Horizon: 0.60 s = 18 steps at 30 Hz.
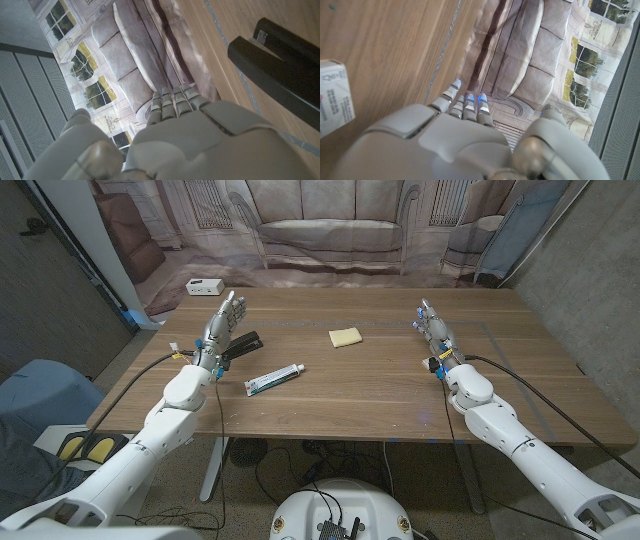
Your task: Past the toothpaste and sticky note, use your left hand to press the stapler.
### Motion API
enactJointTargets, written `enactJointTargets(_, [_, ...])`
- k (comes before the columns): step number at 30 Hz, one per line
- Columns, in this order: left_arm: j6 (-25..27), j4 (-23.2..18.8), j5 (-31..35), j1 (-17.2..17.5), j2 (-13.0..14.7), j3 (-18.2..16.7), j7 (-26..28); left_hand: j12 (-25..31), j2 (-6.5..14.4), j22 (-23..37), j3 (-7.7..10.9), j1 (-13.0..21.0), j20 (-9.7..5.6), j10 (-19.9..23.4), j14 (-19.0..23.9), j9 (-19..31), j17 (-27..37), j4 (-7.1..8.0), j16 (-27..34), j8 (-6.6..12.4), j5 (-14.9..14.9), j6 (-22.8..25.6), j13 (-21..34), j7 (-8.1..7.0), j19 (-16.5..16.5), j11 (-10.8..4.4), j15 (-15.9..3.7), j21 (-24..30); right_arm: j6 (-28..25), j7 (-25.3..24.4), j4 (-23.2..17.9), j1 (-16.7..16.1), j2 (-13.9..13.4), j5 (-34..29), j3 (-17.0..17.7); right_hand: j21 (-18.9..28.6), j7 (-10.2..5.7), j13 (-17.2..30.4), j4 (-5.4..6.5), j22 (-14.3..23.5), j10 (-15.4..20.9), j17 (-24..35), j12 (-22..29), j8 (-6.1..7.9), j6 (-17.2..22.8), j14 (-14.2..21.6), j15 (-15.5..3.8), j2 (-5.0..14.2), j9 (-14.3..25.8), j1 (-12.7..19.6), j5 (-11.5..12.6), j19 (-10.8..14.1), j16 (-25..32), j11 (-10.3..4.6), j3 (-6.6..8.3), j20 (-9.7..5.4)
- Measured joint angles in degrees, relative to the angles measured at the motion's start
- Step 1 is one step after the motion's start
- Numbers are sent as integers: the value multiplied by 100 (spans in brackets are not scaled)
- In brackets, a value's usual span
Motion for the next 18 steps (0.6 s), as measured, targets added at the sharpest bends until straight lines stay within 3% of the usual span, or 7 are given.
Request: enactJointTargets(18, [286, -253, 632, 69, 286, 23, 489, 0, 61, 0, 0, 60, 0, 62, 28, 0, 0, -48, 0, 0, -44, 58, 1, 28, 0, 1, 12, 0, -14, -32, -31, -51, -7, 10, 22, 1, 0, 0, 0, 29, -1, 9, 0, 0, 0, 32, 32, 0, -1, 0, 0, 80, 0, 0, 0, -19])
